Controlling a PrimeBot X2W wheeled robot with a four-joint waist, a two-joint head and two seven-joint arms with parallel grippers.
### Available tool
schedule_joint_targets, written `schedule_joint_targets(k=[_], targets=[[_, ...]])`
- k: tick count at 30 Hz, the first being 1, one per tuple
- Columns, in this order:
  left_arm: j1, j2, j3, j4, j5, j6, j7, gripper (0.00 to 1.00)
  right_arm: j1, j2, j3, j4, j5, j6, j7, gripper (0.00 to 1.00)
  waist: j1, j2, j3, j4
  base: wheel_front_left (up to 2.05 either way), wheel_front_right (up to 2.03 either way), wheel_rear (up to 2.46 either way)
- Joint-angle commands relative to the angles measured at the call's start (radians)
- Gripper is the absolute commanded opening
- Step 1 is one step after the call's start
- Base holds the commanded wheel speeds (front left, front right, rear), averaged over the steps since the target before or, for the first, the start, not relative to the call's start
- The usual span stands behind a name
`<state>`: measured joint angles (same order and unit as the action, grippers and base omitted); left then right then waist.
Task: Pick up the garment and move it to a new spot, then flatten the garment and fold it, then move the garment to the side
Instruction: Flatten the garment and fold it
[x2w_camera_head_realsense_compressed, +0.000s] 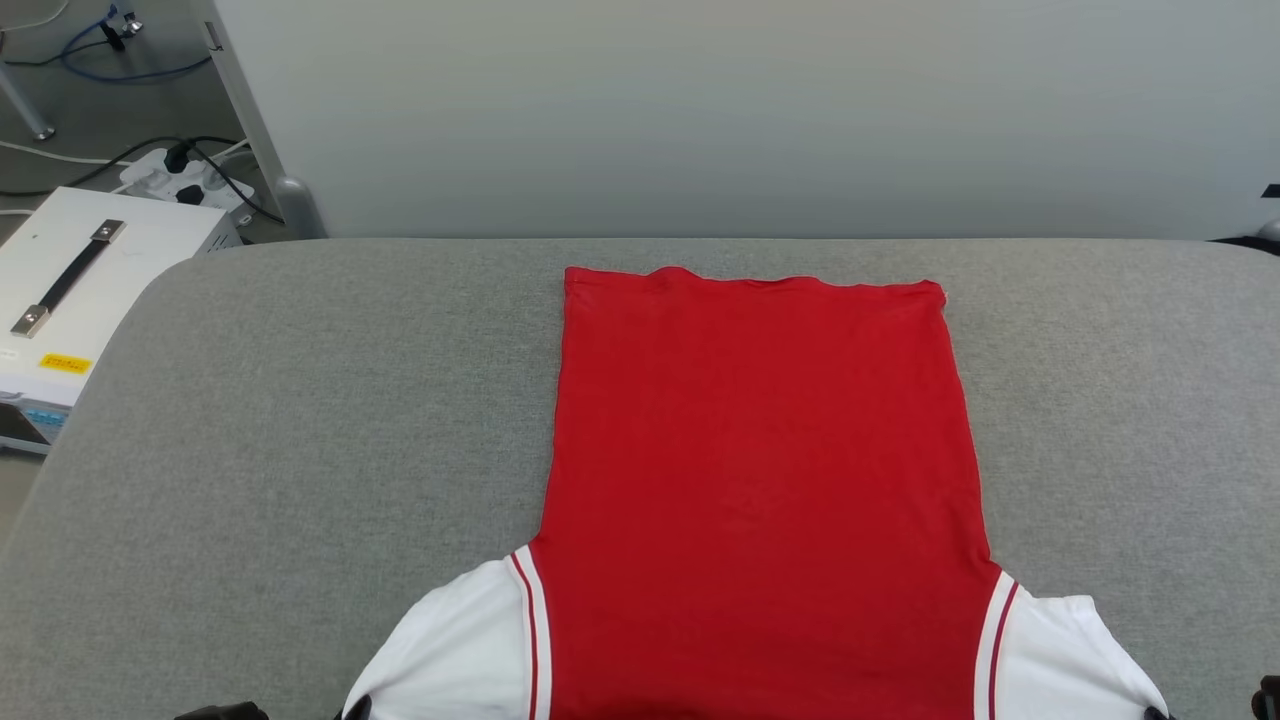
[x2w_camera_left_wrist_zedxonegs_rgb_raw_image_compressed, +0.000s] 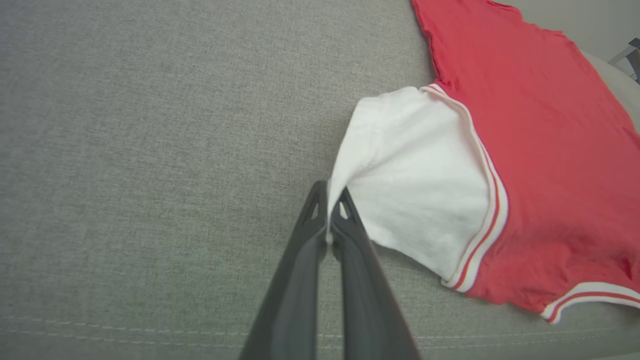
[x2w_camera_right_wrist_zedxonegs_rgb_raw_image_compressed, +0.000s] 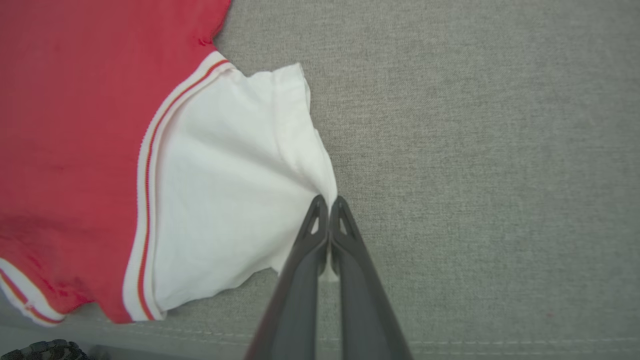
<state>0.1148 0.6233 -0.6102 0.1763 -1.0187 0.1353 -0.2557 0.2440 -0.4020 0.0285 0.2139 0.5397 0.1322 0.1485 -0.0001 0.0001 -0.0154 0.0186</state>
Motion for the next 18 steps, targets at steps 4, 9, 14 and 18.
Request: schedule_joint_targets(k=[4, 9, 14, 18], targets=[[-0.043, -0.018, -0.008, -0.004, 0.030, 0.002, -0.004, 0.00, -0.036, -0.014, -0.019, -0.038, -0.006, -0.002, 0.008, 1.00, 0.0001, -0.0001, 0.010, 0.003, 0.00, 0.00, 0.00], [-0.075, -0.032, -0.024, -0.029, 0.056, 0.014, 0.002, 0.00, -0.068, -0.028, -0.061, -0.099, 0.003, -0.002, 0.006, 1.00, 0.0001, -0.0001, 0.033, 0.019, 0.00, 0.00, 0.00], [-0.106, -0.039, -0.027, -0.073, 0.085, 0.027, 0.001, 0.00, -0.161, -0.087, -0.128, -0.193, -0.012, -0.002, 0.007, 1.00, 0.0001, -0.0001, 0.078, 0.040, 0.00, 0.00, 0.00], [-0.137, -0.041, -0.021, -0.108, 0.112, 0.036, -0.001, 0.00, -0.313, -0.157, -0.165, -0.260, -0.031, -0.002, 0.045, 1.00, 0.0001, -0.0001, 0.128, 0.058, 0.00, 0.00, 0.00]])
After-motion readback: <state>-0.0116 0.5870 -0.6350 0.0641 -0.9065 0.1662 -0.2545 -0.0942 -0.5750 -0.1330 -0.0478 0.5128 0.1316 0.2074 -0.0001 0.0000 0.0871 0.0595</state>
